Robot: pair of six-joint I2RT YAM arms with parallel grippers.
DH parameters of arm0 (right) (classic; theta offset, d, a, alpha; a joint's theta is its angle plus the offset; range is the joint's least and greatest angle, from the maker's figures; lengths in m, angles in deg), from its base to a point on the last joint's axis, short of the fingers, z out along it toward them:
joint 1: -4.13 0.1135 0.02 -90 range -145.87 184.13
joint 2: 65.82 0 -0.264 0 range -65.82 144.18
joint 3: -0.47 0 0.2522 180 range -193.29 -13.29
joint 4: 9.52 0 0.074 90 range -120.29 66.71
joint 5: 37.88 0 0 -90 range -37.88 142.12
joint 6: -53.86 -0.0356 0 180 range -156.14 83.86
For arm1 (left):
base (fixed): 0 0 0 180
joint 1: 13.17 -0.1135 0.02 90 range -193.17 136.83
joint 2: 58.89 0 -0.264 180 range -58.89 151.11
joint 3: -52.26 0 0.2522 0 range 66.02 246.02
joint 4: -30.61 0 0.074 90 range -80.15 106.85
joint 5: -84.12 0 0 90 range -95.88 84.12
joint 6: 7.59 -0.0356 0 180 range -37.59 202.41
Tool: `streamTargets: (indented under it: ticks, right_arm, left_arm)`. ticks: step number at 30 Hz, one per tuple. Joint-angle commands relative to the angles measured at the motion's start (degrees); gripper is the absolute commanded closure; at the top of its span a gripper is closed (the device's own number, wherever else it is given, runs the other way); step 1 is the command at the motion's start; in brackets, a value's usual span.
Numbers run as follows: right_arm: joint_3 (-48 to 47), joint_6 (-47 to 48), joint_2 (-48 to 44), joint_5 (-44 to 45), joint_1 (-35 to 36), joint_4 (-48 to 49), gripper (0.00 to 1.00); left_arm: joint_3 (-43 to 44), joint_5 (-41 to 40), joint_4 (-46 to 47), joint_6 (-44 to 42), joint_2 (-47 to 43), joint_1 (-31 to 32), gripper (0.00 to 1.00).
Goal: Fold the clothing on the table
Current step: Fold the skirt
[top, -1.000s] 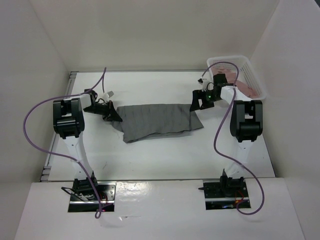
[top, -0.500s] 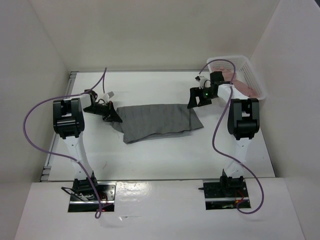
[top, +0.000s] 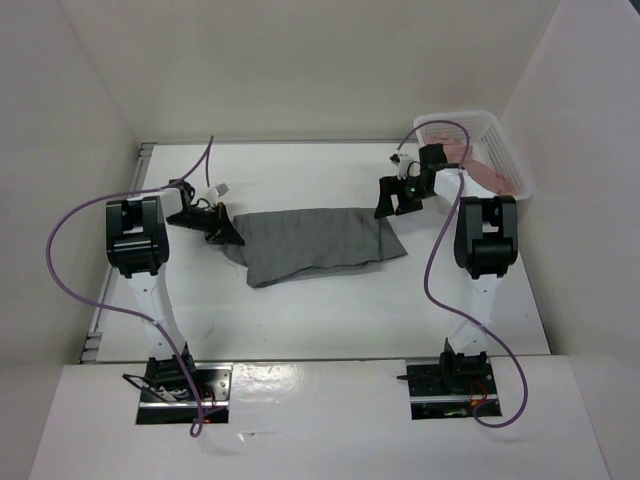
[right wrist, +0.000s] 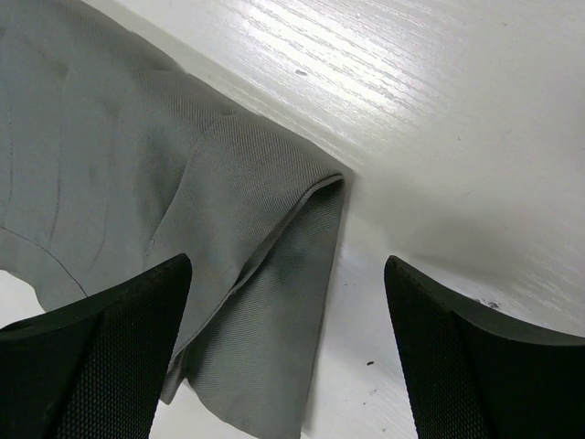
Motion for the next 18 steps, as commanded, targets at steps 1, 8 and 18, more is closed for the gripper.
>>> streamTargets:
  ticks: [1, 8, 18]
  right_arm:
    - [-1.43, -0.47, 1.02, -1.59, 1.05, 1.31, 0.1]
    - [-1.43, -1.0, 4.01, -4.67, 1.58, -0.35, 0.1]
    - [-1.95, -0.47, 4.53, -3.36, 2.72, -2.02, 0.37]
  left_arm:
    - [-1.04, -0.84, -1.27, -3.45, -1.69, -0.33, 1.0]
    - [-1.04, -0.84, -1.27, -3.45, -1.69, -0.33, 1.0]
    - [-1.04, -0.32, -1.27, -3.45, -1.69, -0.33, 1.0]
